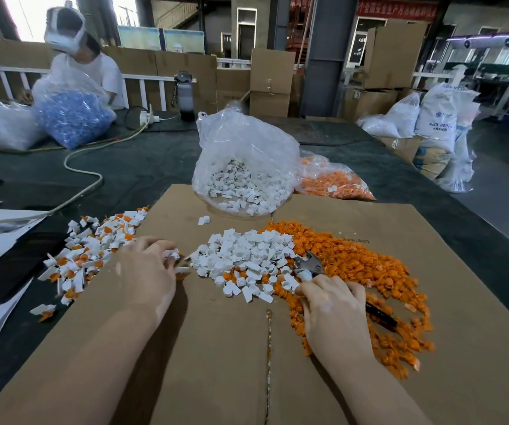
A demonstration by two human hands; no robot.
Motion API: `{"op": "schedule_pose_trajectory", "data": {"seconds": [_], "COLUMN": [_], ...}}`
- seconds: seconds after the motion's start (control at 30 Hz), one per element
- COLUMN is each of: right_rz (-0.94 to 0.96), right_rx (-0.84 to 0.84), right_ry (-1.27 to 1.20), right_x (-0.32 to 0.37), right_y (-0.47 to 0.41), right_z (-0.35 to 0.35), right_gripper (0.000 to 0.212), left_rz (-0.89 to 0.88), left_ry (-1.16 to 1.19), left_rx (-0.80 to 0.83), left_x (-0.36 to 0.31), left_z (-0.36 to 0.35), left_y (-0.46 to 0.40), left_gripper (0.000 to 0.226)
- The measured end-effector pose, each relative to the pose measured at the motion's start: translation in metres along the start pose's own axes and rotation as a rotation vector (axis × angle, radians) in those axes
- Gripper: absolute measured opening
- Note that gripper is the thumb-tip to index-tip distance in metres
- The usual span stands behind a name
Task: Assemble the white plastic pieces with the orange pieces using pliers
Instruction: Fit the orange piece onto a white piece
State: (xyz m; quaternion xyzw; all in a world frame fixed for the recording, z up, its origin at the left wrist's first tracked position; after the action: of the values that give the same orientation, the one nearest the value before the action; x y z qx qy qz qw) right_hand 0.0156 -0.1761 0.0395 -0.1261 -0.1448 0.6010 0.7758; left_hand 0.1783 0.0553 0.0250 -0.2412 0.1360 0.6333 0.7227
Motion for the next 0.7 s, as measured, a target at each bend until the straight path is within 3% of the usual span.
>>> {"op": "schedule_pose_trajectory", "data": {"seconds": [0.13,0.23,0.4,0.5,0.6,0.7], "right_rz": [0.034,0.055,0.076,0.081,0.100,0.094], "right_rx": [-0.023,-0.040,-0.039,-0.006,0.005,-0.038], "right_ry": [0.024,0.066,0.110,0.121,0.104,0.076], "right_x": [0.001,0.001,-0.006,-0.013,-0.012,-0.010], "right_y": [0.003,0.004,0.003,0.001,-0.002,-0.001], "right_z": [-0.003,-0.004,-0.003,-0.003,-0.001,0.001], "right_gripper": [0.031,0.032,0.031,0.037,0.039,0.032], "left_rz": [-0.238,-0.448,-0.780,-0.807,-0.796,-0.679], "left_ry": [0.123,0.167,0.087,-0.011,0.071,0.183], "left_rx": [0.044,0.170,0.451,0.542,0.575,0.525], "left_x": [-0.045,-0.084,-0.137,-0.146,-0.151,-0.144], "left_z": [-0.013,-0.031,-0.069,-0.090,-0.095,-0.093], "left_y": [0.021,0.047,0.097,0.110,0.109,0.094], "left_gripper": [0.016,0.015,0.044,0.059,0.043,0.027]}}
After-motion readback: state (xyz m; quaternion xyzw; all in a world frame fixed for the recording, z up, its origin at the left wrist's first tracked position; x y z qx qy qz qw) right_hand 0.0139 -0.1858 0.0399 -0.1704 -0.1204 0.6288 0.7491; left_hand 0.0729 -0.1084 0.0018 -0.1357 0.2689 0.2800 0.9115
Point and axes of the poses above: each hand's wrist, its own y-axis away from the middle knuckle, its own z-axis out of the back of the hand, x = y × z, the point moved 9 cm from there along -y, towards the middle knuckle, and after that the axes turned 15 degrees about x, right-handed, at the moved point
